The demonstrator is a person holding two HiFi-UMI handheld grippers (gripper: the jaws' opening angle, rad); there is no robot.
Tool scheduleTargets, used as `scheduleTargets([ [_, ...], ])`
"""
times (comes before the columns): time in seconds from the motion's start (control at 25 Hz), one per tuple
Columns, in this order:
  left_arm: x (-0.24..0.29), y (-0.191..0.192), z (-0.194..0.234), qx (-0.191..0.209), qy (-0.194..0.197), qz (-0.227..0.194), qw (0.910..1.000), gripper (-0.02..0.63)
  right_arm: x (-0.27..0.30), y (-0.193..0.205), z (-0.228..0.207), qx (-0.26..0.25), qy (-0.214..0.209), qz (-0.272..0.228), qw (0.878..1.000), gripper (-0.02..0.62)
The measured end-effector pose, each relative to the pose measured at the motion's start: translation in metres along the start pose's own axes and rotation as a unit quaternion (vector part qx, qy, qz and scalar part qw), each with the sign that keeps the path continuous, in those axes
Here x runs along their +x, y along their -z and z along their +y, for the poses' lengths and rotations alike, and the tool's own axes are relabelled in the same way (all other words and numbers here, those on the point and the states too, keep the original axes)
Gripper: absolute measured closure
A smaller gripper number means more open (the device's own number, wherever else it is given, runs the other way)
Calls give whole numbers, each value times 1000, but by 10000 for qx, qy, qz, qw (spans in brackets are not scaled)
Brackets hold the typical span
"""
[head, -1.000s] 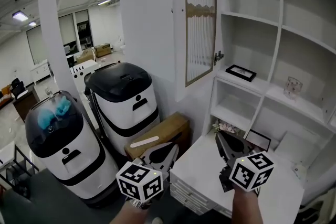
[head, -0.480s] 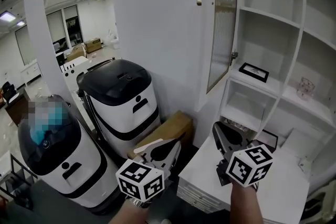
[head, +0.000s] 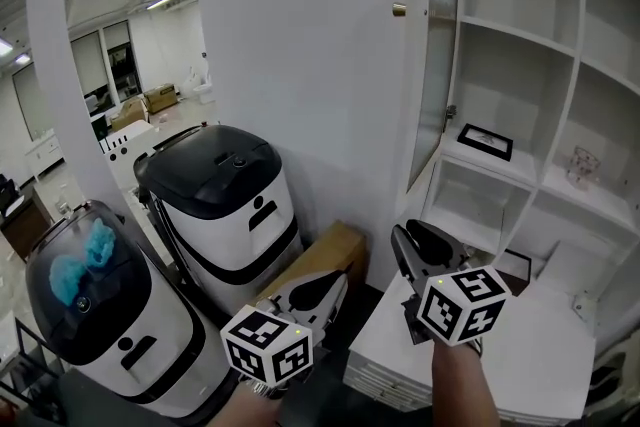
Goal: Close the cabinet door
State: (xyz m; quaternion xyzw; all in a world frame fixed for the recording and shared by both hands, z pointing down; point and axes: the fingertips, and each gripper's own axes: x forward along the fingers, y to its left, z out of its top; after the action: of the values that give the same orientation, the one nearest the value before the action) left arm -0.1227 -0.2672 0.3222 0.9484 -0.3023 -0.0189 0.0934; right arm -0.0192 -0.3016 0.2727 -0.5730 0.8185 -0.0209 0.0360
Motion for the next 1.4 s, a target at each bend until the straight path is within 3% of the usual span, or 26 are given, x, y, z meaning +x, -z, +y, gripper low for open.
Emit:
scheduleTargets([
  [0.56,1,5,28,21,184,114,9998,603,34,-2,-6,-773,915,-17,9928,466],
  [1.4,26,15,6,-4,575,198,9982,603,5,-4,-23,-631,919,-51,9937,457],
])
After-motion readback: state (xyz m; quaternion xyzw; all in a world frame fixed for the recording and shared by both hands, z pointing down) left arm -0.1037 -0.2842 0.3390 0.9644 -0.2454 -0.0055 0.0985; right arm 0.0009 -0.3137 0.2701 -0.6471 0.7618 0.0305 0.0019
